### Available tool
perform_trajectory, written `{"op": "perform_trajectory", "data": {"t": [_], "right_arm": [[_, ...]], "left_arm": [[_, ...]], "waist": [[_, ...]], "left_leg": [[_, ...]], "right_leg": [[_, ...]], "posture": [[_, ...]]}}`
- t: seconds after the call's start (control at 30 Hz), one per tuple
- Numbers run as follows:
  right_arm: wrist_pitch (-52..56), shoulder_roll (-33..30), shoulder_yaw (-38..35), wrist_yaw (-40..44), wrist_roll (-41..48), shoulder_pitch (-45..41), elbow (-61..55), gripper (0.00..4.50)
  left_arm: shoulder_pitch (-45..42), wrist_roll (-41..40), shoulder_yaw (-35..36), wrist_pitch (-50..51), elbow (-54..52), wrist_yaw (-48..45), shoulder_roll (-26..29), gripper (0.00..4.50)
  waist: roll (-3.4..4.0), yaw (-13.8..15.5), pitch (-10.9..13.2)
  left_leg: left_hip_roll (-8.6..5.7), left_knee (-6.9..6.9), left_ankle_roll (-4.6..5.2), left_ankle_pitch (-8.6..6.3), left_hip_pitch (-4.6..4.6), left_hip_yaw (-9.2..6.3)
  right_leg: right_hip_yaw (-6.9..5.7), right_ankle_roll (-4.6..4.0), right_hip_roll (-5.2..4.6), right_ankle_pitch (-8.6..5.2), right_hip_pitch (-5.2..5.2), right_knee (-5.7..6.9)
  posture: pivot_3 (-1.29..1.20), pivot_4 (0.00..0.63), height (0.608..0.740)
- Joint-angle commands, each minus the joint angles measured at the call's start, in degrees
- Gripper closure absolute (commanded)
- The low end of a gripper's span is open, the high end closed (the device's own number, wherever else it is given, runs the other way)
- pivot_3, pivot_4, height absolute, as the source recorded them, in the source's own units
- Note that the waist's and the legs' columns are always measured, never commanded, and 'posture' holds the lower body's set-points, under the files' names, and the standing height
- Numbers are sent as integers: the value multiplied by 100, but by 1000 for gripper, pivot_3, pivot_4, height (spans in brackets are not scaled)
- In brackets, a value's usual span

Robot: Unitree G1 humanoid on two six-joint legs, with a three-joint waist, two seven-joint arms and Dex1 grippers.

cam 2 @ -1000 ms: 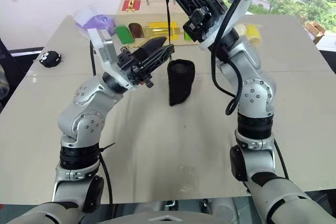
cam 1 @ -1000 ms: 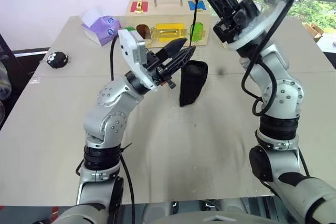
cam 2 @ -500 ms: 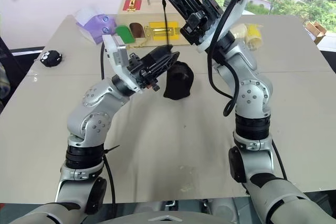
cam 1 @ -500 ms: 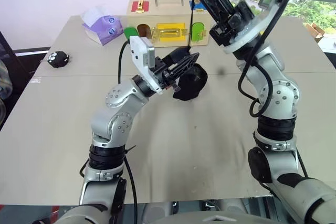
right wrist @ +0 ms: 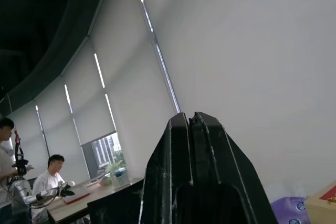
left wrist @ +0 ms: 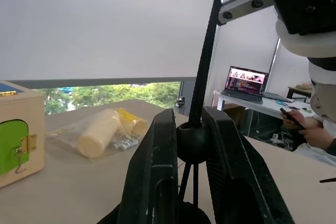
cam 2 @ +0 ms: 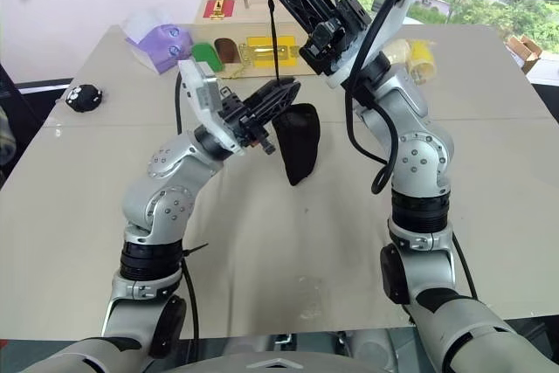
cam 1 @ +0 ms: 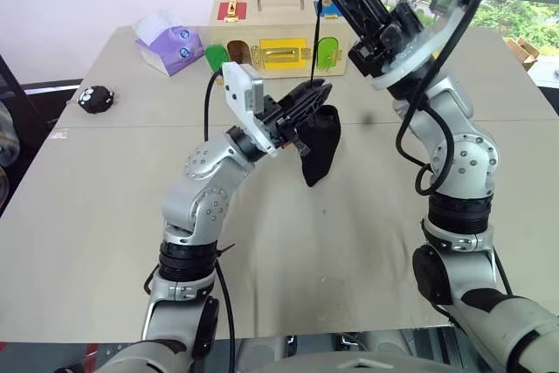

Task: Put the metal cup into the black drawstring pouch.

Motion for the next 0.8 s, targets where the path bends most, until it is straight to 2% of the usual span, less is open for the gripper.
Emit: {"op": "perform_trajectory", "data": {"t": [0.03, 0.1, 0.17, 0.3, 0.4, 0.63, 0.77, 0.8], "right_arm": [[-84, 2, -43, 18, 66, -187, -182, 4500], [-131, 44, -207, -61, 217, -279, -124, 4500], [-274, 92, -674, -233, 705, -616, 53, 4500], [-569, 195, -1417, -543, 1654, -1233, 294, 4500], [-659, 255, -1612, -708, 2033, -1392, 350, 4500], [-216, -24, -909, -529, 1559, -735, 177, 4500], [37, -679, -121, -127, 441, 105, 172, 4500], [126, -971, 74, 186, 218, 451, 164, 4500]], "left_arm": [[48, -46, -18, 1, -153, -59, 38, 4324], [120, 136, -139, 16, -105, -91, 149, 4324], [350, 486, -393, -45, 29, -231, 371, 4324], [720, 701, -587, 23, 207, -291, 503, 4324], [875, 848, -676, -7, 312, -310, 538, 4324], [816, 876, -539, -171, 293, -195, 364, 4324], [804, 945, -532, -254, 284, -191, 339, 4324], [798, 935, -534, -268, 279, -201, 326, 4324]], "waist": [[0, 2, 0], [0, -1, 0], [2, -5, 1], [4, 5, 4], [4, 2, 4], [6, -13, 5], [5, -3, 5], [4, 12, 4]], "left_leg": [[0, 0, 0, 0, 0, 0], [0, 0, 0, 0, 0, 0], [0, 0, 0, 0, 0, 0], [0, 0, 0, 0, 1, -1], [0, -4, 0, 0, 1, -1], [1, -5, 2, -1, 4, 3], [1, -4, 5, -3, 2, 4], [1, -4, 6, -3, 1, 4]], "right_leg": [[0, 0, 0, 0, 0, 0], [0, 0, 0, 0, 0, 0], [0, 0, 0, 0, 0, 2], [-1, 0, 0, 0, 0, 2], [-1, 0, 0, 0, 0, -2], [2, 0, -4, 0, -1, 6], [1, 0, -6, 0, 0, 1], [1, 0, -6, 0, -1, 0]], "posture": [[0, 150, 740], [0, 150, 740], [0, 150, 740], [0, 150, 740], [0, 150, 740], [0, 150, 740], [0, 150, 740], [0, 150, 740]]}}
